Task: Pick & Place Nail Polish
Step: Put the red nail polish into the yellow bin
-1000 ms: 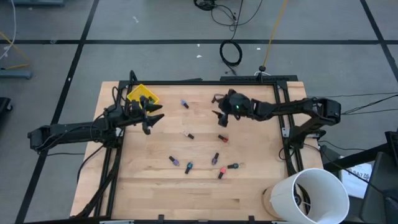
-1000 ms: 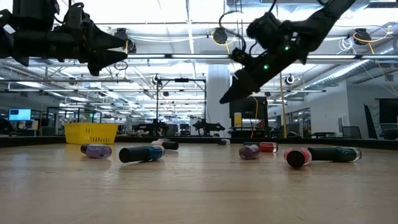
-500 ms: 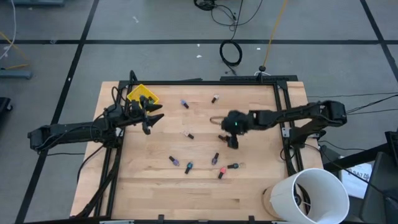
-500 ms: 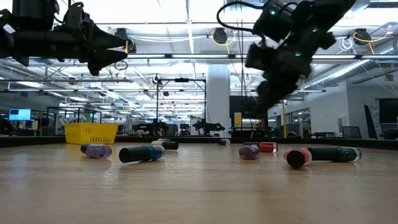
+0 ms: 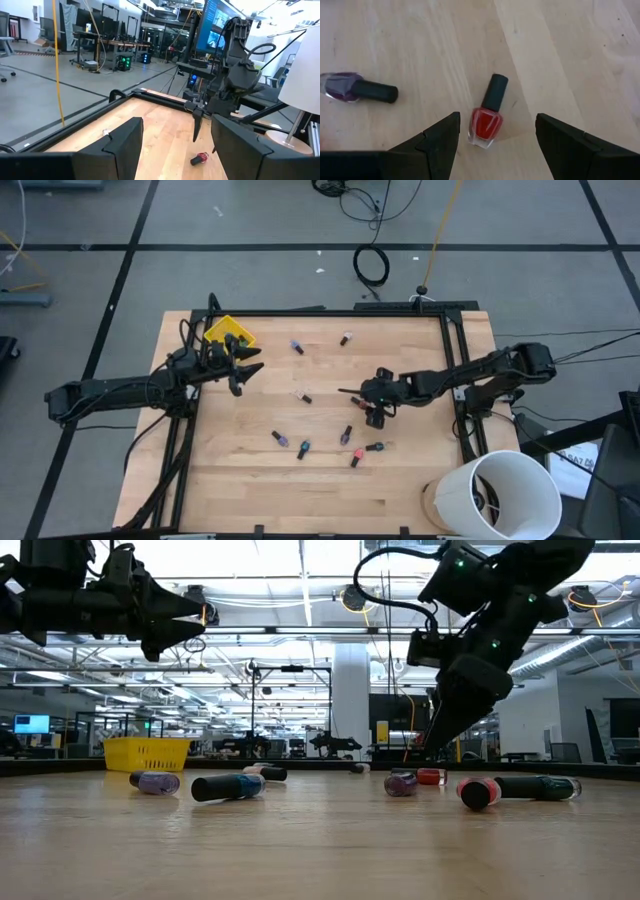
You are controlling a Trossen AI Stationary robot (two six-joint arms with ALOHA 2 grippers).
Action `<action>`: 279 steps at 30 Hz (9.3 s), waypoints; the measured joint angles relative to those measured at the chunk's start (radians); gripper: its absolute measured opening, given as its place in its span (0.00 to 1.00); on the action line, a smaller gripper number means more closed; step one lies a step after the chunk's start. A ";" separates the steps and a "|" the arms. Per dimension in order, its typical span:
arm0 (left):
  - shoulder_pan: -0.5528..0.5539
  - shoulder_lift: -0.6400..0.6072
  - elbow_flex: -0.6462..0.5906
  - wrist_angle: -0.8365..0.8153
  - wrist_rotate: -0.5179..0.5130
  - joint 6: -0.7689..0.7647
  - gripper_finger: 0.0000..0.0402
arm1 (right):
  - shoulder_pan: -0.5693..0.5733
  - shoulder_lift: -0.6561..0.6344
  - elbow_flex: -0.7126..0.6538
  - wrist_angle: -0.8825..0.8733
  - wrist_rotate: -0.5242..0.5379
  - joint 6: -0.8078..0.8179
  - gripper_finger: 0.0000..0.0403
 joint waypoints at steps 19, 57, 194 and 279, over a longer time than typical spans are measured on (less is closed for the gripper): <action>0.000 0.000 0.000 0.000 0.000 0.000 0.57 | -0.001 0.047 -0.109 0.210 -0.028 -0.006 0.61; 0.000 0.000 0.000 0.001 0.001 0.000 0.57 | -0.005 0.143 -0.110 0.272 -0.031 -0.034 0.29; -0.258 1.124 0.754 -0.022 -0.226 -0.485 0.57 | 0.000 -0.004 -0.110 0.765 0.252 -0.811 0.28; -0.377 1.091 0.985 -0.399 -0.293 0.525 0.13 | 0.004 -0.386 -0.110 0.275 0.418 -0.489 0.59</action>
